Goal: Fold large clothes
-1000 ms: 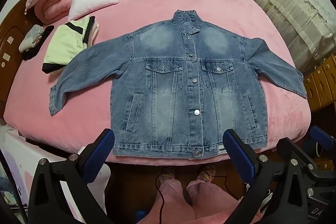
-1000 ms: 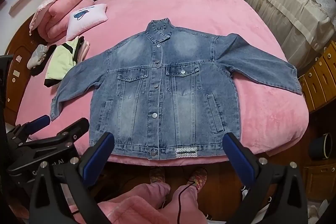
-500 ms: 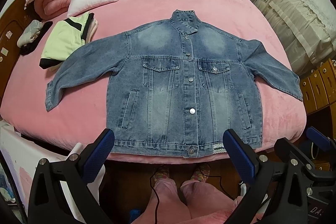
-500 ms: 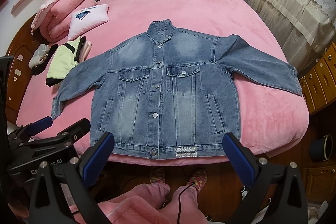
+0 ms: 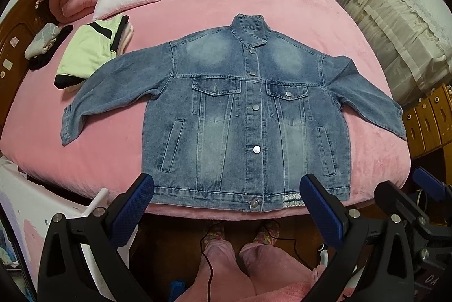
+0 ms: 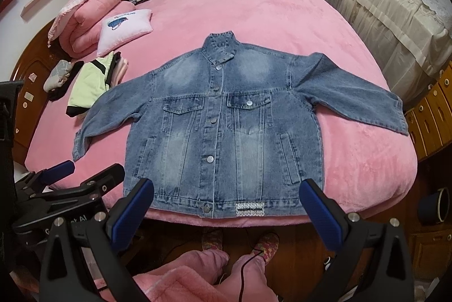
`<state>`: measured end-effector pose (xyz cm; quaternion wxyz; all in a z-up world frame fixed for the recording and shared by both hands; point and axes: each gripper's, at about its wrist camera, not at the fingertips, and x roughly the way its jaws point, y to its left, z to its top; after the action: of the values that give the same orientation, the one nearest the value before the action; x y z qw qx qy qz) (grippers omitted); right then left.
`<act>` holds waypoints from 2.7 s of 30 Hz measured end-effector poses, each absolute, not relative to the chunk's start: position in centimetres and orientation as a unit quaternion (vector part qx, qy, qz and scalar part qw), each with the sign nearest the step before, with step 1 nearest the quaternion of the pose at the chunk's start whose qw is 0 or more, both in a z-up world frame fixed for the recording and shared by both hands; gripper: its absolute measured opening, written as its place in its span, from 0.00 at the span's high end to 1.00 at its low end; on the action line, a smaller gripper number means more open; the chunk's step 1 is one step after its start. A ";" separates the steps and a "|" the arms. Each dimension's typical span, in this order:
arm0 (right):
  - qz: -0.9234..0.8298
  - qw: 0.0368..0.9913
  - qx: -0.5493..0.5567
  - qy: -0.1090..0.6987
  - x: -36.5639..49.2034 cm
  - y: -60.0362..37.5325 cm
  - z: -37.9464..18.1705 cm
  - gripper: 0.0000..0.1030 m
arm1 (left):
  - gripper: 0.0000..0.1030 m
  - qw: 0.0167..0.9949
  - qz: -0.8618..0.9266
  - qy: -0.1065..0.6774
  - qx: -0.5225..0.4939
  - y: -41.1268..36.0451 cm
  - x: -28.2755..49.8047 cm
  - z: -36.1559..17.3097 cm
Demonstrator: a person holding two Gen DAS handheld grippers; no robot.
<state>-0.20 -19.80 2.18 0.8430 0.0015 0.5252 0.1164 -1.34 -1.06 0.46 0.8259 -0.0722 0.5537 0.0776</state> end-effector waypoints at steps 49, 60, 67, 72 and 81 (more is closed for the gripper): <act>0.226 0.844 -0.061 0.483 -0.5 -20.8 2.7 0.00 | 0.01 0.816 0.158 0.529 -0.169 -0.7 -4.6 0.7; 0.225 0.849 -0.070 0.472 3.3 -12.0 1.9 0.03 | 0.01 0.799 0.145 0.544 -0.211 9.9 -0.5 -1.4; 0.220 0.816 -0.153 0.513 5.9 -2.1 -1.8 0.03 | 0.01 0.729 0.190 0.583 -0.304 23.2 1.3 -7.7; 0.236 0.771 -0.200 0.556 5.7 3.6 -4.9 0.03 | 0.01 0.658 0.272 0.581 -0.394 34.9 0.4 -14.5; 0.235 0.704 -0.266 0.616 5.5 9.5 -9.7 0.03 | 0.12 0.564 0.397 0.511 -0.513 49.5 -3.1 -25.5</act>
<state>5.55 9.51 -9.75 0.7038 -0.2656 0.6156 0.2348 -3.07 49.49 -25.53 0.5643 -0.5127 0.5108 0.3973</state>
